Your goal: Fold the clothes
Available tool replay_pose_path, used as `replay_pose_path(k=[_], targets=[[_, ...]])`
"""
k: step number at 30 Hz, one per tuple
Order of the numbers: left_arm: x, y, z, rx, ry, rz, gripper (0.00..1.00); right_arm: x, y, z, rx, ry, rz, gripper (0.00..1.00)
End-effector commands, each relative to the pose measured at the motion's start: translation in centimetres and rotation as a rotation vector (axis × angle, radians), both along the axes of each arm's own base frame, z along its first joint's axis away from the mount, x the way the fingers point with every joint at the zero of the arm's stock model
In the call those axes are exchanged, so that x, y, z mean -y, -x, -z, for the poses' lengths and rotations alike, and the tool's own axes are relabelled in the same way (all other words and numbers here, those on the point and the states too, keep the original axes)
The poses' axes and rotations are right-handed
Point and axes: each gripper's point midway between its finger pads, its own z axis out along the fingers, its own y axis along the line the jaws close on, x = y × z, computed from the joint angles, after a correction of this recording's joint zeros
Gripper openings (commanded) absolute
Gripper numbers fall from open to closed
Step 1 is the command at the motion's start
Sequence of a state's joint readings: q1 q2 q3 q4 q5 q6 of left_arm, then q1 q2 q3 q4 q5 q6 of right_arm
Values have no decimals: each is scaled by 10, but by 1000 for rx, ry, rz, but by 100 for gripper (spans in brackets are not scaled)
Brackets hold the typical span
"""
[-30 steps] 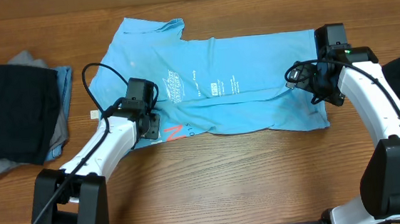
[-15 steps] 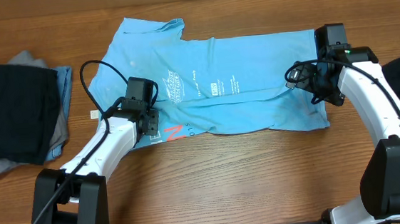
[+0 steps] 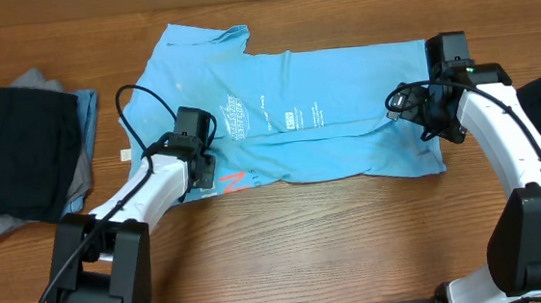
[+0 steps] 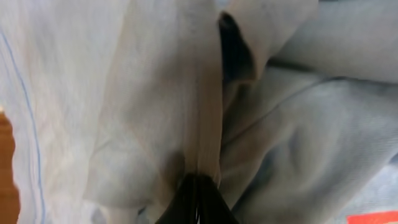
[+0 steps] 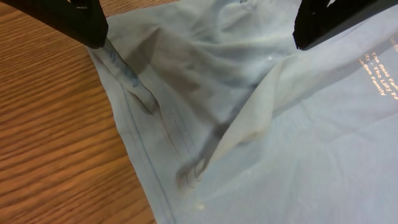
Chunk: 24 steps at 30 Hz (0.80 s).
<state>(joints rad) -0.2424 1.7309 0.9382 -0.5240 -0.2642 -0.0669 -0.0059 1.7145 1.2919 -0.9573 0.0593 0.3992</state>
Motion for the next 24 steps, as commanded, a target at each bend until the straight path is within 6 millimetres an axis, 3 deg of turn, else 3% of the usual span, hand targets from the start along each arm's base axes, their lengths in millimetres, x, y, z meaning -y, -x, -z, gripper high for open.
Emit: replay_pose_path(k=[1, 10, 19, 24], targets=[[-12, -15, -23, 26, -96, -14, 4, 2, -7, -6, 25, 8, -2, 100], [-40, -46, -81, 98, -328, 18, 4, 2, -7, -6, 25, 8, -2, 100], [-45, -86, -104, 262, -378, 44, 4, 2, -7, -6, 25, 8, -2, 100], [-64, -95, -110, 303, -379, -9, 4, 2, -7, -6, 25, 8, -2, 100]])
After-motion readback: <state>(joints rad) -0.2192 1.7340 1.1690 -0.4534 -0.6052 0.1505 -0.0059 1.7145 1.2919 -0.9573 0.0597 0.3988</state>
